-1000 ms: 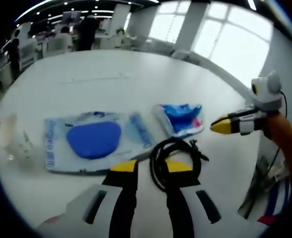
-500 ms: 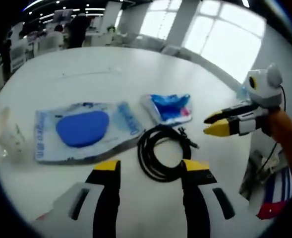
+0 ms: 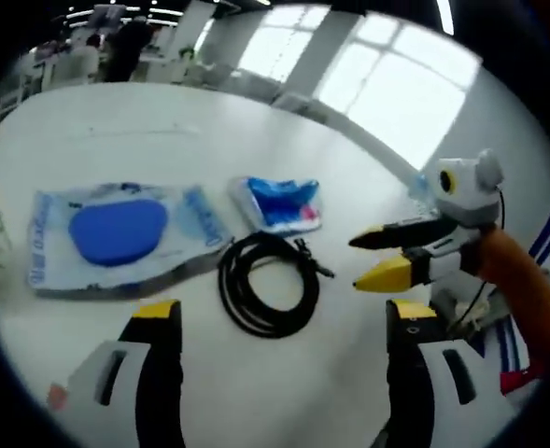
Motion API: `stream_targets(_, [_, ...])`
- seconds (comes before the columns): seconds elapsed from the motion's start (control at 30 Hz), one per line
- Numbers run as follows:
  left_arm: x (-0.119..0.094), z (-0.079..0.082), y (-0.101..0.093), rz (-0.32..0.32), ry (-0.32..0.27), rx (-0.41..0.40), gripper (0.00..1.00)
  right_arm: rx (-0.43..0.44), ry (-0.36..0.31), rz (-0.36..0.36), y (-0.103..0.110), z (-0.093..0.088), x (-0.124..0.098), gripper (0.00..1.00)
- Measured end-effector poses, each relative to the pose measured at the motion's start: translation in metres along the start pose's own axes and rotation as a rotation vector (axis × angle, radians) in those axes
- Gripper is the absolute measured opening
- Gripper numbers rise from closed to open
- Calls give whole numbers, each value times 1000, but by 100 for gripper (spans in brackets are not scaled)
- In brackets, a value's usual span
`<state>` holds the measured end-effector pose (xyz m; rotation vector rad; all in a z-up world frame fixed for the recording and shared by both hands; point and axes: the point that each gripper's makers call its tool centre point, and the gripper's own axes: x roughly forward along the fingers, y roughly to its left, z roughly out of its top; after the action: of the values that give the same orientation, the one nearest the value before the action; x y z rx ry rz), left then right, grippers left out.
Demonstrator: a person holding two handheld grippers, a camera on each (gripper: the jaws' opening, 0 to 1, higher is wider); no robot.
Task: Arrange the tabletop items into an orderly group along one side of the table until the central work area is clear of visible clutter.
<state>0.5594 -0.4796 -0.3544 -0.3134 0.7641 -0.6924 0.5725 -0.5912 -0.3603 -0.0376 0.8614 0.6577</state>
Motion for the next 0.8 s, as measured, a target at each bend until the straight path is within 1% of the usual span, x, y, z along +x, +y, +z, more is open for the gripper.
stream_targets(0.07, [1,-3,4,12,7,11,90,-1,9,0,1,-3,1,58])
stream_targets(0.17, [3,-6,9,28,14,15,92,-2,11,1,1,-4,2,57])
stream_targets(0.27, [7,-5,10,30,16,15,91,-5,9,2,1,-1,6,57])
stream_targets(0.37, [13,-1,12,35,20,24,87,-1,8,2,-1,2,12,56])
stream_targets(0.47, [20,2,15,46,26,34,76,-1,12,-6,-2,5,18,54])
stream_targets(0.57, [26,4,14,52,24,42,72,-11,20,-6,-1,9,25,53])
stream_targets(0.63, [30,3,14,59,45,61,66,-22,26,-10,0,11,29,51])
stream_targets(0.7, [33,3,17,71,53,82,61,-26,30,-16,0,13,32,48])
stream_targets(0.8, [37,4,18,76,60,80,53,-20,32,-20,0,15,37,44])
